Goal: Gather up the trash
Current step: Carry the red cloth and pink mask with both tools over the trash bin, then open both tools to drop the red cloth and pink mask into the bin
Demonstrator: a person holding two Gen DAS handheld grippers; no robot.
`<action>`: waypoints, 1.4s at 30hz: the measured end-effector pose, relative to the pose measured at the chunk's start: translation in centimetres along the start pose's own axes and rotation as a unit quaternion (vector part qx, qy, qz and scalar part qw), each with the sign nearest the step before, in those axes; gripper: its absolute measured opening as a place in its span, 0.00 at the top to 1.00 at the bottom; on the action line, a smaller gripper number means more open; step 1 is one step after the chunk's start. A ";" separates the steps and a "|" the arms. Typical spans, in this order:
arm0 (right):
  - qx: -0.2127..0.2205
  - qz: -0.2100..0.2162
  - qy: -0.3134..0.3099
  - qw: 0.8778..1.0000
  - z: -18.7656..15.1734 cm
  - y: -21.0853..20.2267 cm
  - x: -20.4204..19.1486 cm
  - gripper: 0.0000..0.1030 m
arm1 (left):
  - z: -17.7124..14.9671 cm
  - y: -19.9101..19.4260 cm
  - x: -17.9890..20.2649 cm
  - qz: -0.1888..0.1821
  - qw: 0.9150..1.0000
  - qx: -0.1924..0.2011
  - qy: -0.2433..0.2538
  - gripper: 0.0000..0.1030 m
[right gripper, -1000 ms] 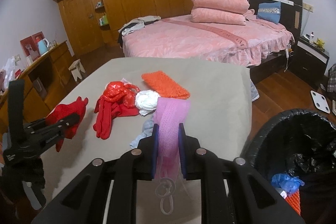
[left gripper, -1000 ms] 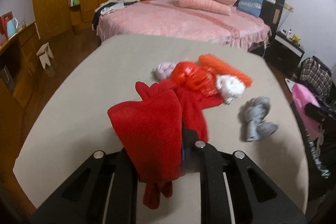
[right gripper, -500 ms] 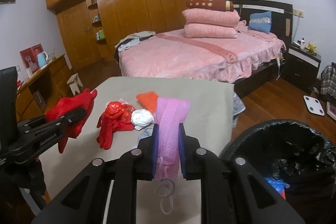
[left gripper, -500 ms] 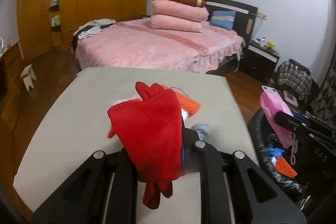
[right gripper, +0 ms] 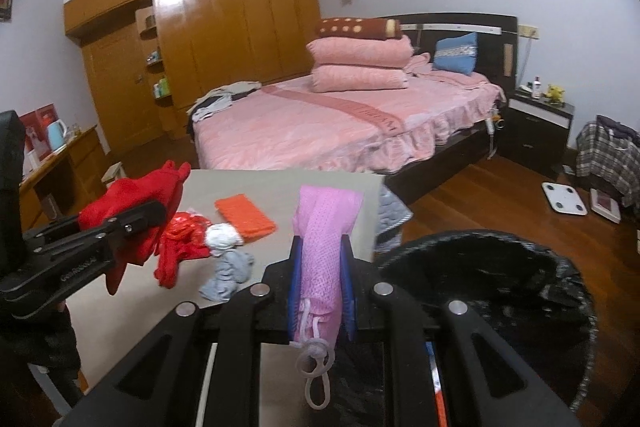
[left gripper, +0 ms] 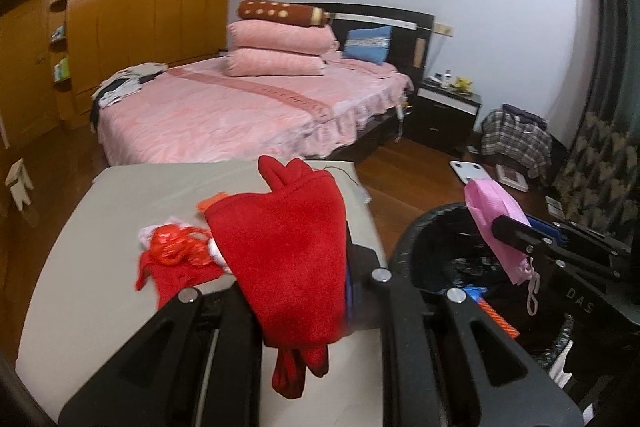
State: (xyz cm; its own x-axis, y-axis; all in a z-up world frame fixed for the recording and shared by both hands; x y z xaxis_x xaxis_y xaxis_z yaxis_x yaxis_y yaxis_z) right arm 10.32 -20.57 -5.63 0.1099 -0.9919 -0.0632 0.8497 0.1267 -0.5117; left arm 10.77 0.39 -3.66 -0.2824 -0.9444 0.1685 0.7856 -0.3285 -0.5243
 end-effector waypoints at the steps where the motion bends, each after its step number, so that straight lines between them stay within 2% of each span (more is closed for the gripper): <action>1: 0.002 -0.006 0.002 1.000 0.0 -0.3 0.7 0.83 | 0.0 0.1 0.5 -0.004 1.000 0.000 0.003 0.86; 13: 0.007 -0.069 0.034 0.997 -0.7 -2.1 7.0 0.83 | 0.2 1.9 6.9 -0.070 0.996 -0.004 0.048 0.86; 25: -0.003 -0.113 0.059 0.992 -2.3 -2.7 12.4 0.83 | -0.5 4.9 12.3 -0.128 0.988 -0.019 0.087 0.86; 36: -0.016 -0.133 0.070 0.988 -3.6 -1.8 15.0 0.83 | -1.3 8.4 15.3 -0.155 0.982 -0.039 0.101 0.86; 42: -0.031 -0.140 0.072 0.987 -4.3 -0.6 16.0 0.83 | -2.4 10.9 15.4 -0.162 0.979 -0.062 0.105 0.86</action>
State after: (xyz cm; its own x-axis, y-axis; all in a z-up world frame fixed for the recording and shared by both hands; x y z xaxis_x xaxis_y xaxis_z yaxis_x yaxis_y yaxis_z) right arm 9.38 -36.57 -10.05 -0.2036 -0.9786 -0.0310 0.8024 -0.1486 -0.5780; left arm 13.63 -17.73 -8.76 -0.6231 -0.7626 0.1737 0.5673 -0.5936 -0.5708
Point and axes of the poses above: each gripper's, at about its wrist camera, not at the fingertips, and y roughly the way its jaws point, x to its right, z to its top, the point moved 2 cm from there along y, roughly the way its jaws point, and after that the axes turned 9 degrees about -z, right-handed, at the moved point
